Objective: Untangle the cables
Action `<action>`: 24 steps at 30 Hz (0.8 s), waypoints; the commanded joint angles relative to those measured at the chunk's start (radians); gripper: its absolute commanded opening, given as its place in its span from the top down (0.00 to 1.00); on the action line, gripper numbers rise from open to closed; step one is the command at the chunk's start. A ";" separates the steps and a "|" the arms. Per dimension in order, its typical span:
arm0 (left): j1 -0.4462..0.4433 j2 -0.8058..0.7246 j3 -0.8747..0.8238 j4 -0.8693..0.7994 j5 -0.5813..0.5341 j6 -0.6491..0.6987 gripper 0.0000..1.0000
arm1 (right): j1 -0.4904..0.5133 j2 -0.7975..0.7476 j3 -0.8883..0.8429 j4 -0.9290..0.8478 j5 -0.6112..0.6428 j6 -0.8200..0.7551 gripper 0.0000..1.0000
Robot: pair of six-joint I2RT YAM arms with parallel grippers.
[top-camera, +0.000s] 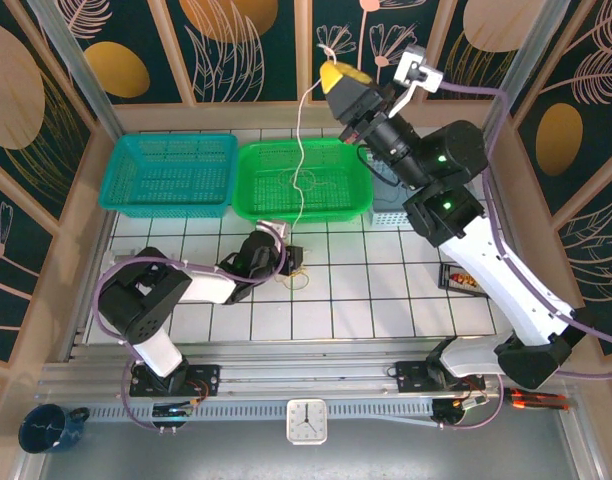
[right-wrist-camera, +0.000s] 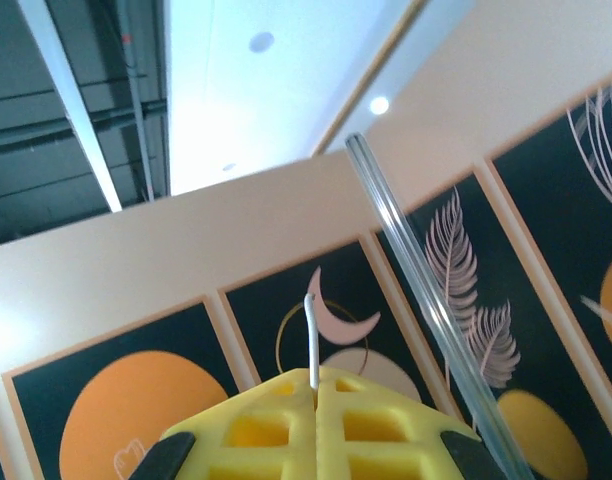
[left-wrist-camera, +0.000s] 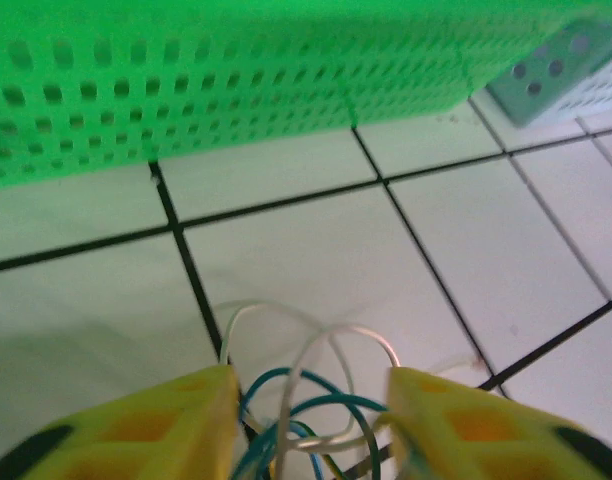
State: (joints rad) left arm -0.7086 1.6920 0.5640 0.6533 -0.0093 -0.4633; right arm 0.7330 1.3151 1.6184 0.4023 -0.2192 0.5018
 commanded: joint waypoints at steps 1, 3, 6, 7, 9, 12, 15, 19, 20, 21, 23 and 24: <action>-0.003 0.014 -0.057 0.074 0.006 -0.022 0.65 | 0.003 0.018 0.120 0.022 -0.003 -0.070 1.00; -0.003 0.006 -0.091 0.095 0.009 -0.038 0.66 | 0.000 0.042 0.187 0.023 0.016 -0.119 1.00; -0.003 -0.009 -0.136 0.121 0.009 -0.059 0.66 | -0.013 0.086 0.281 0.022 0.046 -0.169 1.00; -0.002 -0.015 -0.148 0.129 0.010 -0.065 0.66 | -0.023 0.105 0.315 0.017 0.051 -0.179 1.00; -0.003 -0.026 -0.174 0.147 0.010 -0.079 0.67 | -0.049 0.152 0.395 0.003 0.063 -0.188 1.00; -0.002 -0.040 -0.199 0.161 0.010 -0.091 0.67 | -0.114 0.227 0.512 -0.012 0.061 -0.144 1.00; -0.002 -0.052 -0.213 0.163 0.010 -0.095 0.67 | -0.178 0.307 0.634 -0.030 0.048 -0.082 1.00; -0.003 -0.064 -0.225 0.163 0.008 -0.095 0.67 | -0.228 0.366 0.700 -0.023 0.037 -0.027 1.00; -0.003 -0.064 -0.227 0.162 0.007 -0.096 0.67 | -0.237 0.371 0.703 -0.014 0.035 -0.015 1.00; -0.003 -0.065 -0.228 0.163 0.006 -0.095 0.67 | -0.243 0.373 0.703 -0.003 0.034 -0.003 1.00; -0.003 -0.064 -0.231 0.164 0.007 -0.097 0.66 | -0.251 0.367 0.697 0.018 0.032 0.003 1.00; -0.003 -0.063 -0.232 0.165 0.009 -0.097 0.66 | -0.253 0.365 0.691 0.033 0.033 0.002 1.00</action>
State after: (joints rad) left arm -0.7086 1.6421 0.3470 0.8082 -0.0055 -0.5472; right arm 0.4892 1.6962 2.2780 0.3584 -0.1814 0.4641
